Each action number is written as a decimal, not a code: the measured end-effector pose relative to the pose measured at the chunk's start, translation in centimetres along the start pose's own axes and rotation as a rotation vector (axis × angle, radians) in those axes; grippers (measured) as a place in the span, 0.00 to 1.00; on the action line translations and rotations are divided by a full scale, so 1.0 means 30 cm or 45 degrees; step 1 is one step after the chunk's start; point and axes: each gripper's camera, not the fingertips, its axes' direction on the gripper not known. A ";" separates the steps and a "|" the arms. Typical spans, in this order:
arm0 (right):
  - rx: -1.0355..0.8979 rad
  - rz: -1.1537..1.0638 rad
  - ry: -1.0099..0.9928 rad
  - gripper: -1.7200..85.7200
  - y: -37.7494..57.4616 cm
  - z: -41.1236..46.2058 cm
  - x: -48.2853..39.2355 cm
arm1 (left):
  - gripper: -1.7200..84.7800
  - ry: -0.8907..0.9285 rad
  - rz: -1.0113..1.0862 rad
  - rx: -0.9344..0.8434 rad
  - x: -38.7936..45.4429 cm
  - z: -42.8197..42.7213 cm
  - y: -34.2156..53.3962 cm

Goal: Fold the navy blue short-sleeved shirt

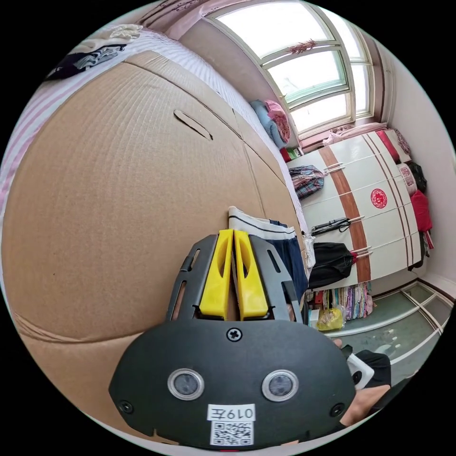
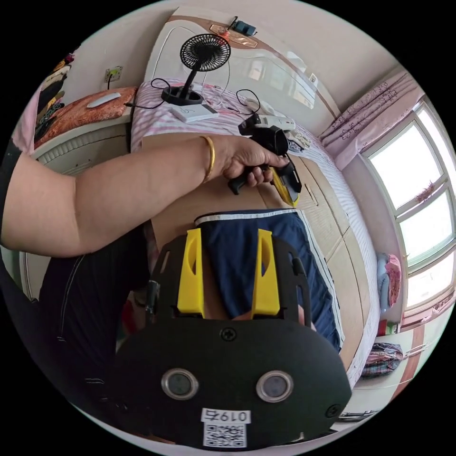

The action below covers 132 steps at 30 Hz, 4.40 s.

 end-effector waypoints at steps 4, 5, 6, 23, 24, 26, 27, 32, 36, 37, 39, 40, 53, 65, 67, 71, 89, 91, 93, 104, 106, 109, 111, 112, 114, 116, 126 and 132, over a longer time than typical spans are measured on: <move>-0.010 -0.044 0.146 0.16 0.222 0.247 0.041 | 0.03 -0.044 -0.025 0.008 -0.023 -0.033 -0.052; -0.008 -0.047 0.177 0.16 0.288 0.313 0.058 | 0.03 -0.007 -0.013 -0.004 -0.025 -0.032 -0.069; -0.004 -0.049 0.188 0.15 0.322 0.343 0.067 | 0.03 0.024 -0.007 -0.021 -0.027 -0.025 -0.087; 0.045 -0.145 0.276 0.12 1.059 0.940 0.497 | 0.05 0.116 -0.016 -0.080 -0.069 -0.056 -0.211; 0.041 -0.147 0.273 0.12 1.075 0.953 0.514 | 0.05 0.115 -0.016 -0.078 -0.071 -0.061 -0.213; 0.032 -0.167 0.283 0.13 1.133 0.998 0.565 | 0.06 0.132 -0.021 -0.077 -0.075 -0.061 -0.216; 0.032 -0.170 0.286 0.13 1.147 1.006 0.577 | 0.07 0.157 -0.018 -0.077 -0.074 -0.058 -0.217; 0.014 -0.112 0.246 0.17 1.251 1.037 0.736 | 0.11 0.262 -0.009 -0.070 -0.076 -0.058 -0.211; -0.029 -0.083 0.191 0.17 1.291 1.072 0.829 | 0.11 0.219 -0.014 -0.063 -0.068 -0.057 -0.194; -0.017 -0.086 0.203 0.17 1.298 1.069 0.844 | 0.11 0.212 -0.012 -0.064 -0.064 -0.056 -0.191; -0.028 -0.098 0.235 0.16 1.298 1.072 0.860 | 0.10 0.190 -0.003 -0.067 -0.050 -0.049 -0.178; -0.026 -0.110 0.247 0.15 1.297 1.070 0.866 | 0.10 0.185 -0.002 -0.068 -0.048 -0.047 -0.174; -0.028 -0.184 0.393 0.07 1.198 0.862 0.881 | 0.04 0.156 0.034 -0.026 0.004 -0.022 -0.046; -0.008 -0.200 0.368 0.12 0.981 0.475 0.853 | 0.03 0.090 0.009 -0.066 0.030 0.016 0.130; 0.018 -0.143 0.276 0.12 0.944 0.362 0.888 | 0.03 0.095 0.007 -0.044 0.034 -0.012 0.169; 0.117 0.164 0.010 0.07 0.904 0.077 1.075 | 0.03 0.060 0.083 0.022 0.105 -0.108 0.290; 0.206 0.712 -0.303 0.02 0.754 -0.747 1.375 | 0.13 0.123 0.186 0.088 0.240 -0.153 1.156; 0.242 0.803 -0.402 0.01 0.758 -0.789 1.398 | 0.14 0.044 0.187 0.082 0.245 -0.164 1.183; 0.281 0.852 -0.438 0.01 0.753 -0.841 1.399 | 0.14 -0.051 0.216 0.063 0.270 -0.169 1.223; 0.328 0.766 -0.590 0.01 0.542 -1.089 1.231 | 0.15 -0.120 0.390 -0.028 0.330 -0.094 1.329; 0.314 0.758 -0.573 0.01 0.502 -1.108 1.205 | 0.15 -0.109 0.408 -0.011 0.332 -0.099 1.341; 0.307 0.718 -0.606 0.01 0.435 -1.131 1.154 | 0.14 -0.111 0.390 -0.025 0.315 -0.091 1.355; 0.318 0.696 -0.657 0.01 0.398 -1.135 1.124 | 0.14 -0.007 0.390 -0.056 0.294 -0.076 1.363; 0.327 0.682 -0.684 0.01 0.375 -1.135 1.106 | 0.14 0.009 0.388 -0.059 0.290 -0.075 1.365; 0.346 0.674 -0.707 0.01 0.343 -1.135 1.081 | 0.13 0.019 0.388 -0.042 0.282 -0.083 1.379; 0.346 0.687 -0.677 0.01 0.297 -1.129 1.049 | 0.12 0.025 0.371 -0.039 0.270 -0.085 1.386; 0.289 0.676 -0.569 0.01 0.092 -1.019 0.889 | 0.06 0.037 0.303 -0.113 0.200 -0.064 1.404; 0.246 0.643 -0.472 0.01 -0.034 -0.897 0.859 | 0.04 0.082 0.295 -0.137 0.170 -0.068 1.415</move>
